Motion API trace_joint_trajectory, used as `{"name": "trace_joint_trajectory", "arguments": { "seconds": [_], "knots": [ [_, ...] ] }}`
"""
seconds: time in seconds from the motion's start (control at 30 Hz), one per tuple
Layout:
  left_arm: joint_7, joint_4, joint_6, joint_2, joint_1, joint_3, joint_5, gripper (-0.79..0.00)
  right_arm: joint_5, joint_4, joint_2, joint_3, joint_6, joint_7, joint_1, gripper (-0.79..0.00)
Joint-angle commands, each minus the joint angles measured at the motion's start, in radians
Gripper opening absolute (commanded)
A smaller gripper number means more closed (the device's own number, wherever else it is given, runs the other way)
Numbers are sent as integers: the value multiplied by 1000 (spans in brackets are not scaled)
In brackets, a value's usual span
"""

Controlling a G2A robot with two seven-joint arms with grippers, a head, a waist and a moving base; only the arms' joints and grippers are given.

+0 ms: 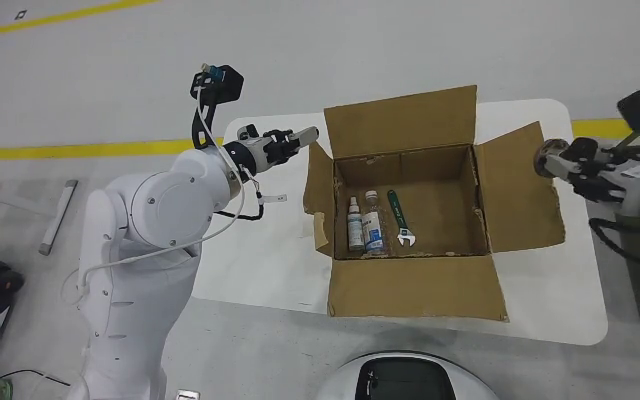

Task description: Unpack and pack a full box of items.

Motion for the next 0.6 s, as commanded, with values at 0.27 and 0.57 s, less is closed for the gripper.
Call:
{"name": "trace_joint_trajectory", "arguments": {
  "seconds": [0.27,0.57],
  "knots": [
    [0,0,0,0,0,0,0,0,-447,197,-46,-705,204,-22,278,-785],
    [0,0,0,0,0,0,0,0,-446,593,-159,-1022,308,-34,506,-785]
  ]
}}
